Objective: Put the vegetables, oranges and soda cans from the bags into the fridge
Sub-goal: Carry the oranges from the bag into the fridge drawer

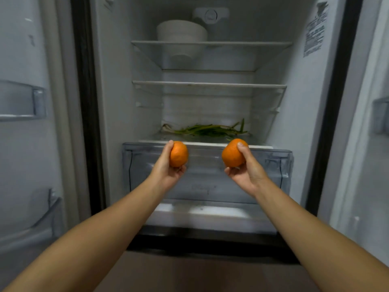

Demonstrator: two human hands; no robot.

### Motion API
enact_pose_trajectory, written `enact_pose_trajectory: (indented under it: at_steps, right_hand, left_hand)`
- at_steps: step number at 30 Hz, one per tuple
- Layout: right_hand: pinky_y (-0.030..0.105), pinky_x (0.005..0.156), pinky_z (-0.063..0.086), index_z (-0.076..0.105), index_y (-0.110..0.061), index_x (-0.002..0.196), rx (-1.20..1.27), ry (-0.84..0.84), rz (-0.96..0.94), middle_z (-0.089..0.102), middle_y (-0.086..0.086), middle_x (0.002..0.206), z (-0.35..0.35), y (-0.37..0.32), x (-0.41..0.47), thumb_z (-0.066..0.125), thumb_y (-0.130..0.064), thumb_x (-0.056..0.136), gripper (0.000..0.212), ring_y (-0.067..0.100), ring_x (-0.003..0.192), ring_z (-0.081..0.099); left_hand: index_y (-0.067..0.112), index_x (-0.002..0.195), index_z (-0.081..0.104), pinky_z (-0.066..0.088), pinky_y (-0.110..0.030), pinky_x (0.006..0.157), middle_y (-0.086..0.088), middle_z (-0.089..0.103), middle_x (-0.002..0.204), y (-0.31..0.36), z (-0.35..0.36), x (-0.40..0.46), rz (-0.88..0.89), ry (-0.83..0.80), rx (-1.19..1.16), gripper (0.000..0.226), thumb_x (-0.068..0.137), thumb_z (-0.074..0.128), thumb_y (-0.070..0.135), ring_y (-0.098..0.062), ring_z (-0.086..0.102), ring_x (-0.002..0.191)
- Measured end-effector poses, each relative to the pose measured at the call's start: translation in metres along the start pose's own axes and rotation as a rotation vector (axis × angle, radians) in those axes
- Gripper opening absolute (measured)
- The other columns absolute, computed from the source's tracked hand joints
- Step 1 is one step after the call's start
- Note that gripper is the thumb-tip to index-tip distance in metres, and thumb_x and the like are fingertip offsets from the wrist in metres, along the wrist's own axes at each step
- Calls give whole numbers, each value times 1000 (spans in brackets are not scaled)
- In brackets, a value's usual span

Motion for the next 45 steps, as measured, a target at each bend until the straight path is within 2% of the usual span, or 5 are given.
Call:
enact_pose_trajectory:
  at_steps: [15, 24, 33, 39, 45]
  right_hand:
    - [29, 62, 44, 44, -22, 127, -80, -57, 8, 50, 9, 113, -5, -4, -94, 63, -35, 84, 49, 21, 89, 54]
    - [29, 68, 42, 52, -28, 105, -384, -178, 27, 54, 10, 114, -16, -19, -101, 55, -37, 88, 19, 20, 93, 56]
    - [24, 64, 51, 50, -28, 111, -879, -320, -490, 57, -6, 100, 53, -84, -53, 73, -50, 68, 53, 14, 90, 60]
    - [41, 86, 53, 40, -32, 121, -2053, -465, -370, 57, 2, 116, 64, -83, 39, 72, -48, 72, 60, 23, 98, 60]
    - [46, 91, 51, 41, -24, 120, -2416, -707, 258, 52, 7, 113, 24, -21, 124, 69, -40, 79, 52, 32, 104, 60]
  left_hand:
    - [27, 99, 52, 45, -22, 48, -8, 55, 104, -1, -14, -96, -17, -4, -18, 24, 85, 63, 42, -19, 56, 77]
    - [23, 110, 52, 46, -22, 48, -11, 58, 106, 3, -20, -114, -229, -3, 320, 37, 83, 64, 44, -21, 59, 73]
    - [19, 97, 52, 58, -36, 48, -13, 56, 111, 88, 56, -93, 82, -134, 368, 19, 86, 65, 27, -29, 63, 92]
    - [16, 97, 52, 55, -37, 67, -6, 56, 89, 78, 75, -10, 29, -265, 1221, 8, 92, 55, 12, -15, 57, 74]
    - [6, 122, 51, 46, -32, 71, -16, 56, 108, 2, 70, 85, -115, -739, 2170, 38, 88, 61, 19, -26, 58, 87]
Point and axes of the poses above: each hand's wrist, its own x-axis towards the middle knuckle, its own z-axis out of the palm, y = z × x, the point moved 2 cm from there along x, towards the middle knuckle
